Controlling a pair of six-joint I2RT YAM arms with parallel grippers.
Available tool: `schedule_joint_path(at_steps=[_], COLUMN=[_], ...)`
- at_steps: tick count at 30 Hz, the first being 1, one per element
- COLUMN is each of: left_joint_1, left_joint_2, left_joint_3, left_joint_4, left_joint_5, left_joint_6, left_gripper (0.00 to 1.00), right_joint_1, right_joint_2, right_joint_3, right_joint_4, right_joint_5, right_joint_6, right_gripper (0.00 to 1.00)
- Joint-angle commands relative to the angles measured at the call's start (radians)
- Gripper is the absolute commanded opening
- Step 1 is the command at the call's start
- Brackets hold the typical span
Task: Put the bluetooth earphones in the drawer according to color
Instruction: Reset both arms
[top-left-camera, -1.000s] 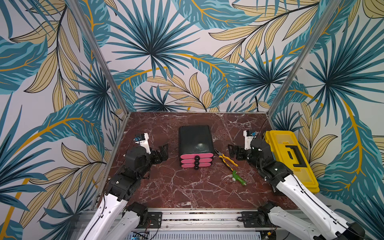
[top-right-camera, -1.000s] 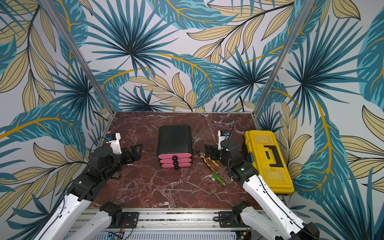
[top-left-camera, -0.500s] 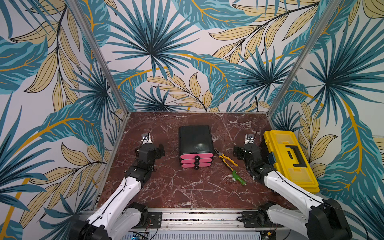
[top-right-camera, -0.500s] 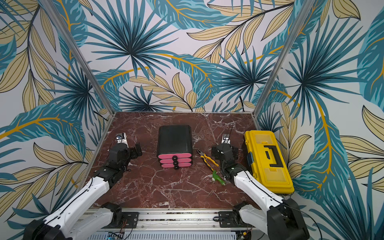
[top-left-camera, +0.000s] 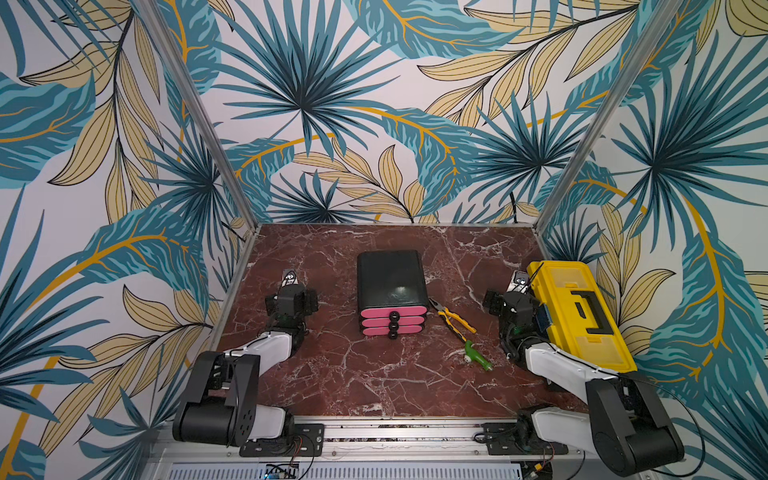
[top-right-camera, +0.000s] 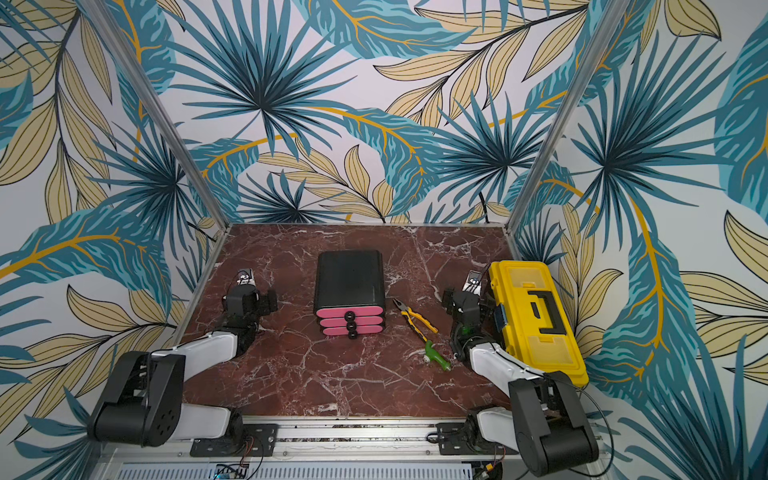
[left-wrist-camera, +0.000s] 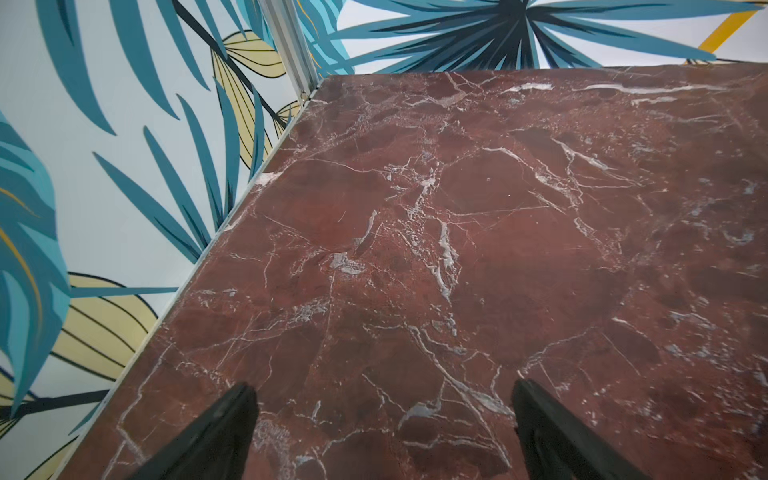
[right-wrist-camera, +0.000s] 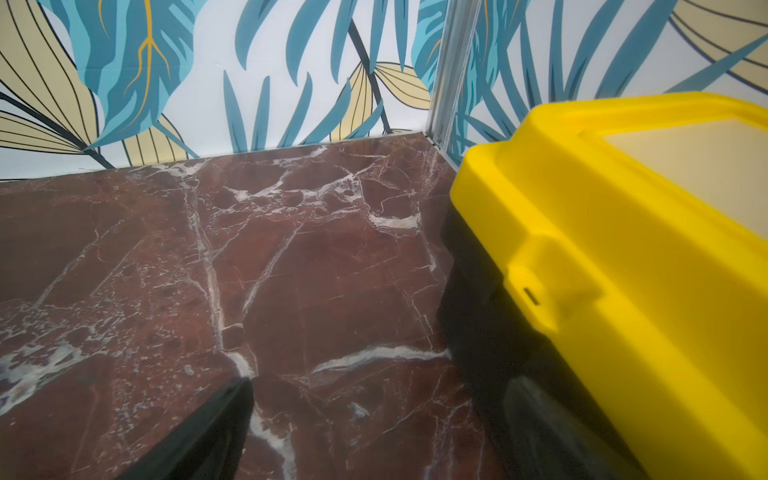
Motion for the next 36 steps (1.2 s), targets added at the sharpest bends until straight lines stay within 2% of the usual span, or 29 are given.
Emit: schedule_joint_path(at_steps=[1, 5, 9, 11, 12, 13, 14, 15, 36], left_joint_1=[0.006, 0.002, -0.003, -0.010, -0.011, -0.011, -0.010, -0.010, -0.010], left_joint_2=[0.048, 0.060, 0.066, 0.112, 0.121, 0.117, 0.100, 0.097, 0.099], left_joint_3=[0.025, 0.008, -0.072, -0.082, -0.097, -0.092, -0.079, -0.074, -0.077], left_joint_4=[0.171, 0.219, 0.368, 0.435, 0.475, 0.452, 0.401, 0.393, 0.397], left_joint_5=[0.030, 0.085, 0.192, 0.196, 0.195, 0.196, 0.194, 0.195, 0.195], left_joint_6=[0.038, 0.068, 0.118, 0.135, 0.139, 0.139, 0.131, 0.131, 0.131], left_gripper=[1.00, 1.00, 1.00, 1.00, 1.00, 1.00, 1.00, 1.00, 1.00], right_joint_1=[-0.015, -0.017, -0.032, -0.043, -0.043, -0.047, -0.052, -0.055, -0.057], right_joint_2=[0.060, 0.134, 0.178, 0.248, 0.248, 0.216, 0.220, 0.237, 0.224], right_joint_3=[-0.045, -0.021, -0.016, -0.030, -0.025, -0.005, 0.001, -0.006, 0.002], right_joint_4=[0.235, 0.268, 0.289, 0.395, 0.390, 0.289, 0.283, 0.331, 0.293], right_joint_5=[-0.041, -0.104, -0.133, -0.184, -0.192, -0.192, -0.209, -0.212, -0.215], right_joint_6=[-0.058, -0.090, -0.074, -0.103, -0.105, -0.078, -0.076, -0.091, -0.083], right_gripper=[0.99, 1.00, 1.00, 0.99, 0.99, 0.99, 0.99, 0.99, 0.99])
